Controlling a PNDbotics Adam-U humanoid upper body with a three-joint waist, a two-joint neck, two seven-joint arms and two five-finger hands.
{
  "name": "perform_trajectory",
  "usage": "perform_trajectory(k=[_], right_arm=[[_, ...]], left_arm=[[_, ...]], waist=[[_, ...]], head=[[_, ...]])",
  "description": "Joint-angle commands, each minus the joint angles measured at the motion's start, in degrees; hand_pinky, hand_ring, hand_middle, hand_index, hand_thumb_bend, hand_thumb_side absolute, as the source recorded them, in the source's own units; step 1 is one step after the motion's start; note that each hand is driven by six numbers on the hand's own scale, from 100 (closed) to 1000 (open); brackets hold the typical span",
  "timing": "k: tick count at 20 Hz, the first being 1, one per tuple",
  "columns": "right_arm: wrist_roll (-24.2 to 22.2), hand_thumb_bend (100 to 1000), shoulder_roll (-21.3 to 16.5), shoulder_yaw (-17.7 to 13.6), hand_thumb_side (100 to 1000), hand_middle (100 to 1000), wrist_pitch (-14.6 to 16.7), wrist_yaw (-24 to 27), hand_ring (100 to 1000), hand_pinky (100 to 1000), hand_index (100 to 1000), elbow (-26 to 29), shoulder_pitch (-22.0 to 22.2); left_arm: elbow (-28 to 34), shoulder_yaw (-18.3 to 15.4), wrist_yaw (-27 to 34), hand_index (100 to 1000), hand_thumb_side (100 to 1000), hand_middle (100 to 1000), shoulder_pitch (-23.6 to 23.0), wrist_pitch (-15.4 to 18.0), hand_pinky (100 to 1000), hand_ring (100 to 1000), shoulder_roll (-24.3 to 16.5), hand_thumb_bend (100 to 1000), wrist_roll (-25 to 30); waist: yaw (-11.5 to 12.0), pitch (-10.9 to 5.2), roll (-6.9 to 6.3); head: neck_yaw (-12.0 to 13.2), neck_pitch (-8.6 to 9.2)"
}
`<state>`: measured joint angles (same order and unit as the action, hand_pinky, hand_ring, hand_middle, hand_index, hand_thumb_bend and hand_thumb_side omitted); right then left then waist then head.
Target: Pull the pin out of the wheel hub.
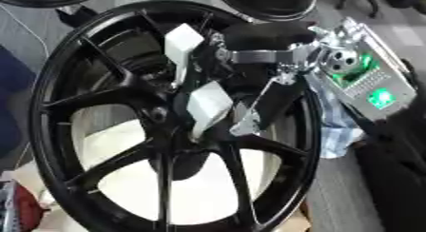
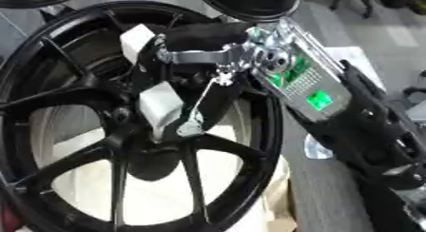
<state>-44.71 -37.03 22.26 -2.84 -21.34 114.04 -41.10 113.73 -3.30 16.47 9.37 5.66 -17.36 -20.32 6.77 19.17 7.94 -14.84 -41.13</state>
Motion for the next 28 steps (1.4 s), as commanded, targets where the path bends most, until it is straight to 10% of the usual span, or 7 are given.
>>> perform_trajectory(k=[1,28], right_arm=[[0.0,408,-0.82,-0.61,171,664,-0.21,-0.13,694,707,725,0.55,-0.54],[1.69,175,-1.08,-1.19,100,433,-0.22,2.2,588,648,521,0.55,-0.61]], left_arm=[[0.86,0.14,-0.56,840,789,715,0.61,0.01,784,931,-0.2,100,0.2],[0.86,-0.03,-0.94,842,793,708,0.69,-0.52,787,931,0.37,100,-0.14]], waist=[[0.11,-0.82,-0.51],[0.71,-0.63,-0.24]], head=[[-0.38,0.67],[-1.46,1.18]])
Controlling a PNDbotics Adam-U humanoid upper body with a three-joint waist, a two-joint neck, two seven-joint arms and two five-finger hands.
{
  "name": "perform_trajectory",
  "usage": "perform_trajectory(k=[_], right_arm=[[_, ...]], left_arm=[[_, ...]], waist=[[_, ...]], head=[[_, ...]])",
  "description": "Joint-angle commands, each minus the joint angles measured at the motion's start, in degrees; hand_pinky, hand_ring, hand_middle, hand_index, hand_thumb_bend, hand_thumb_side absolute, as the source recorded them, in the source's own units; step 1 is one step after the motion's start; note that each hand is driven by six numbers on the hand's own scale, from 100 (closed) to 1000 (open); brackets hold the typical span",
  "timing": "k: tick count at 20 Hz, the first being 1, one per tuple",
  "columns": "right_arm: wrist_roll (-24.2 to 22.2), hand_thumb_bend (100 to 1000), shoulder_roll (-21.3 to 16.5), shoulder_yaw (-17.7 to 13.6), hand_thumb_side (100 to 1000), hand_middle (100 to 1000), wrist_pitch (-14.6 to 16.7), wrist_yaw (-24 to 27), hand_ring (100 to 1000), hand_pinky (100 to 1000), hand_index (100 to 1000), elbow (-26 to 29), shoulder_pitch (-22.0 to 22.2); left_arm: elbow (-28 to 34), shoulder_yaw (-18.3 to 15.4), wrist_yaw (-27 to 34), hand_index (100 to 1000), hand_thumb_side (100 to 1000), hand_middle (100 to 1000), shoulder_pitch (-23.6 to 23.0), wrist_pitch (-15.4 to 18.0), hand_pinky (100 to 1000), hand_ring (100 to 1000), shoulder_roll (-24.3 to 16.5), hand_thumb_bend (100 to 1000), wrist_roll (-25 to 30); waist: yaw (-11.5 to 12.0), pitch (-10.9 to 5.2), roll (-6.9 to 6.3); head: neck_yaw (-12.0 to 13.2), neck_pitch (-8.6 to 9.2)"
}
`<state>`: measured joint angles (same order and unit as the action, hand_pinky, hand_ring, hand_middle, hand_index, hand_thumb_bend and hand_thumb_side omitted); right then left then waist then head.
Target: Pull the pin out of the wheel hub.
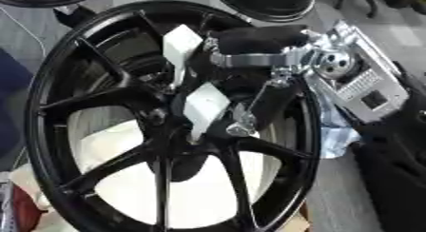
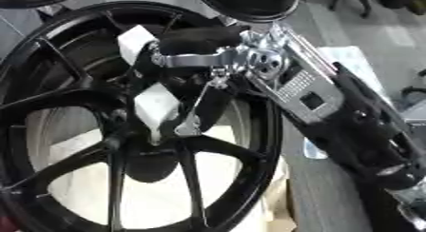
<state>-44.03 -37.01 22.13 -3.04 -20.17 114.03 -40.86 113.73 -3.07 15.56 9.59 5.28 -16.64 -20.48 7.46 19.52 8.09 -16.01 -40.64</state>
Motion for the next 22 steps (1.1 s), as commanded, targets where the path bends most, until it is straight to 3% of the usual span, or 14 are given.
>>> perform_trajectory(k=[1,5,16,19,22], right_arm=[[1.34,168,-1.27,-1.17,100,421,0.06,1.32,583,645,511,0.56,-0.97],[2.32,141,-1.98,-1.68,108,373,0.28,2.7,564,629,470,0.56,-1.63],[2.8,172,-3.18,-3.77,100,328,0.32,6.7,540,611,429,0.56,-3.19],[3.15,154,-3.57,-5.38,100,325,-0.11,9.9,535,615,421,0.56,-3.67],[3.66,132,-4.65,-8.06,100,322,-1.34,16.18,529,619,410,0.56,-4.12]], left_arm=[[0.86,-0.29,0.02,842,793,708,0.45,-0.15,787,931,-0.35,100,0.0],[0.86,-0.4,0.19,842,792,709,0.35,-0.12,788,931,-0.41,100,-0.07],[0.86,-0.63,0.83,843,791,709,0.1,0.04,790,931,-0.63,100,-0.13],[0.86,-0.75,0.97,843,791,709,0.02,0.07,790,930,-0.66,100,-0.22],[0.86,-0.88,1.09,843,791,710,-0.04,0.01,791,930,-0.68,100,-0.34]], waist=[[0.0,-1.02,-0.41],[-0.11,-1.24,-0.51],[-0.36,-1.85,-0.82],[-0.4,-2.05,-0.85],[-0.46,-2.23,-0.83]], head=[[-0.34,0.67],[-0.47,0.58],[-0.74,0.5],[-0.89,0.75],[-0.98,1.55]])
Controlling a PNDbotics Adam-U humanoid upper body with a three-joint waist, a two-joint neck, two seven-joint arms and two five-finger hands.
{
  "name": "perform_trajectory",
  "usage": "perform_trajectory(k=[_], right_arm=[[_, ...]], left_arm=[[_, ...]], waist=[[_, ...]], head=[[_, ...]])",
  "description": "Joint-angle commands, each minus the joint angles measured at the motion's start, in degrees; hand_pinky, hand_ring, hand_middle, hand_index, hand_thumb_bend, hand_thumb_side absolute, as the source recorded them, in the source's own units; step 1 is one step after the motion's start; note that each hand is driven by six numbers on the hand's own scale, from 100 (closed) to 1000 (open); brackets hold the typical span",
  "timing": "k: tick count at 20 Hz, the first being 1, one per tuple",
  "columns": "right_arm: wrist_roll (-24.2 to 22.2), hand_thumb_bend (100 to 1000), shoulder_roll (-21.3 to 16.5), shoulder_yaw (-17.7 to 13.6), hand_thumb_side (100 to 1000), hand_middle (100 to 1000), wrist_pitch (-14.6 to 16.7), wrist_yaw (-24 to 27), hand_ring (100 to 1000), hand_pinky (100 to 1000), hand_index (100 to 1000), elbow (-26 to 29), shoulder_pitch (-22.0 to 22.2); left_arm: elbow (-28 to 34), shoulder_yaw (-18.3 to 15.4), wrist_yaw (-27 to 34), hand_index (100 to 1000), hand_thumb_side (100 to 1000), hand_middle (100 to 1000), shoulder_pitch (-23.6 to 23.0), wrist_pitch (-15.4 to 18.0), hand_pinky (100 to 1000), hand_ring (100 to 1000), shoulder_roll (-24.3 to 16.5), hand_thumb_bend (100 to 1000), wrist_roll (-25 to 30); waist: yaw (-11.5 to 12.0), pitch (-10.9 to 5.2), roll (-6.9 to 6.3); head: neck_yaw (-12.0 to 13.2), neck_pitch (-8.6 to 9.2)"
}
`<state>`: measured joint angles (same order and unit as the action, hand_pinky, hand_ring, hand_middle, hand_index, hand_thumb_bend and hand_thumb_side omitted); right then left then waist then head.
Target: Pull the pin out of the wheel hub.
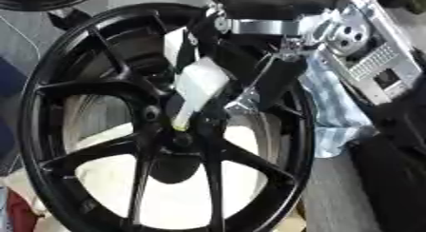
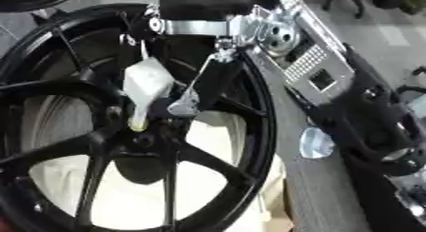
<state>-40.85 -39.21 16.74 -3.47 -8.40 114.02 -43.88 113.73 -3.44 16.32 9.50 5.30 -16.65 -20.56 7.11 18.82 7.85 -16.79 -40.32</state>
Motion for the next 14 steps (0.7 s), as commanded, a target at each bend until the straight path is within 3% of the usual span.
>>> perform_trajectory(k=[1,10,12,14], right_arm=[[0.7,128,-3.0,-3.7,100,321,-1.44,6.65,528,620,408,0.57,-1.24],[5.31,100,-10.34,-13.36,100,318,-4.36,25.18,521,631,393,0.57,0.41],[7.21,100,-12.54,-15.8,127,318,-4.67,28.48,519,633,390,0.57,1.67],[9.21,100,-14.95,-18.32,100,317,-4.58,31.45,519,634,389,0.57,3.43]], left_arm=[[0.86,-0.52,0.37,843,791,709,0.03,-0.04,791,930,-0.69,100,-0.28],[0.86,-0.64,1.1,842,787,706,0.14,0.18,790,926,-1.18,100,-0.25],[0.86,-0.62,1.32,842,786,705,0.19,0.31,790,926,-1.36,100,-0.2],[0.86,-0.69,1.51,842,784,706,0.19,0.51,790,926,-1.53,100,-0.2]], waist=[[-0.15,-1.59,-0.59],[-0.41,-1.99,-0.73],[-0.63,-2.04,-0.81],[-0.94,-2.05,-0.94]], head=[[-0.23,1.55],[1.28,4.63],[2.04,4.9],[2.93,4.85]])
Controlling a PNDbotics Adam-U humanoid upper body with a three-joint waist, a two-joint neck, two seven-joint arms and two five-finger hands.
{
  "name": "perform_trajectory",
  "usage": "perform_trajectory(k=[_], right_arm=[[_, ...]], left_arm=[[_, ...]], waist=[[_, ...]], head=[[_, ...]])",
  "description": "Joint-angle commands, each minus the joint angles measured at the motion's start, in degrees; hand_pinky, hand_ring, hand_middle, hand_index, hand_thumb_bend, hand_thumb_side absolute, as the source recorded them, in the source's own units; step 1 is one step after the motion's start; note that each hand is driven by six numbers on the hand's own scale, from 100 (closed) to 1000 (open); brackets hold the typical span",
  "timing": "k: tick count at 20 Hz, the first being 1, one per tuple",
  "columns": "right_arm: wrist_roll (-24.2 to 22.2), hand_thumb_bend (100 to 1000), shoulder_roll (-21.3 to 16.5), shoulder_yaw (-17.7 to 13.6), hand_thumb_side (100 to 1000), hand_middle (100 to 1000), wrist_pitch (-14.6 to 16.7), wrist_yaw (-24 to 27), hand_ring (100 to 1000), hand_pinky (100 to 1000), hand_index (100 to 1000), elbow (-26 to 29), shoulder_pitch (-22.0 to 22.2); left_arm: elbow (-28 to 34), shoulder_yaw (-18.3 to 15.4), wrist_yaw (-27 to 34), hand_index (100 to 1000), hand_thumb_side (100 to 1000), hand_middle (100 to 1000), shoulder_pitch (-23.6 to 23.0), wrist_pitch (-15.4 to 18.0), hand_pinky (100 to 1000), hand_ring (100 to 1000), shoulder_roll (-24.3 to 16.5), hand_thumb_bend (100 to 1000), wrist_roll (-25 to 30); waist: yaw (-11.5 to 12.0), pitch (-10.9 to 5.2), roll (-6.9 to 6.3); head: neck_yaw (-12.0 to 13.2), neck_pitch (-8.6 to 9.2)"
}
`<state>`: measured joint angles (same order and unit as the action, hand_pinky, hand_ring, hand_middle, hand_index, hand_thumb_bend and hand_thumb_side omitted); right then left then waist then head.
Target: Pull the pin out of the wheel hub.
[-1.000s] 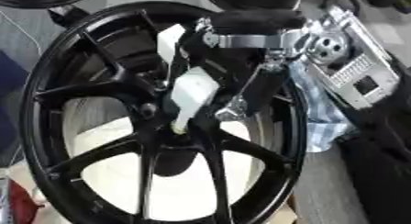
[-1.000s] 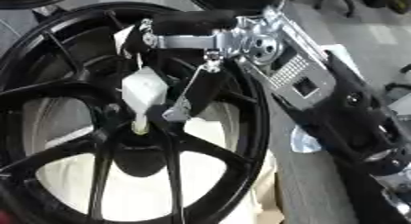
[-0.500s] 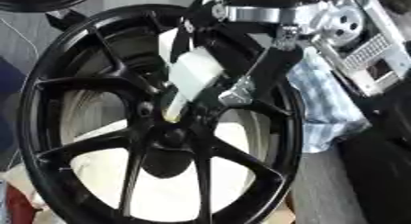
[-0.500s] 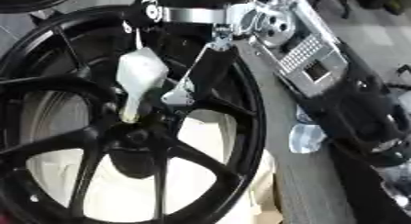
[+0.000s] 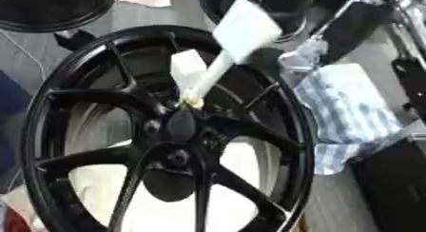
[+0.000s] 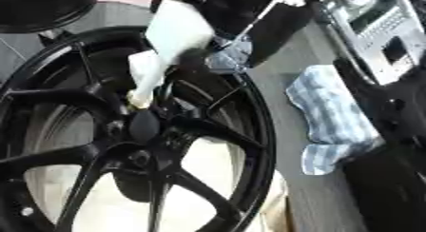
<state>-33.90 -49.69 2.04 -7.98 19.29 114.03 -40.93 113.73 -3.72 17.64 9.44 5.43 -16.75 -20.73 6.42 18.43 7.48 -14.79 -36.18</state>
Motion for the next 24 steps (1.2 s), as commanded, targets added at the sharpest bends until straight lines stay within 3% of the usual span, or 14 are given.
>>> perform_trajectory(k=[1,6,11,17,24], right_arm=[[3.58,100,-5.84,-5.13,100,317,0.03,5.1,519,635,389,0.56,1.78],[11.76,100,-12.93,-12.77,100,325,1.59,8.53,523,636,397,0.56,12.57],[21.39,101,-15.52,-18.44,100,336,4.65,2.68,538,643,412,0.56,28.42],[30.1,100,-8.09,-22.82,100,346,7.69,-7.34,545,652,419,0.56,43.69],[37.17,115,3.29,-25.96,100,400,8.22,-14.38,562,678,461,0.56,51.39]], left_arm=[[0.86,-0.44,0.24,841,783,706,0.23,0.5,790,926,-1.52,100,-0.01],[0.86,-0.79,-0.26,841,782,705,-0.19,1.17,790,927,-1.55,100,-0.15],[0.86,-0.81,-1.36,842,779,704,-0.3,2.04,790,928,-1.31,100,-0.24],[0.86,0.0,-2.59,842,774,702,0.11,3.23,790,930,-0.97,100,0.72],[0.86,1.27,-4.16,843,766,700,0.51,4.56,790,932,-1.01,100,1.9]], waist=[[-0.45,-1.64,-0.65],[-2.22,-1.12,-1.3],[-4.12,0.01,-2.21],[-5.41,1.92,-3.77],[-6.03,3.6,-5.06]], head=[[1.38,0.58],[3.76,-0.23],[6.43,-0.12],[8.72,0.16],[11.19,0.94]])
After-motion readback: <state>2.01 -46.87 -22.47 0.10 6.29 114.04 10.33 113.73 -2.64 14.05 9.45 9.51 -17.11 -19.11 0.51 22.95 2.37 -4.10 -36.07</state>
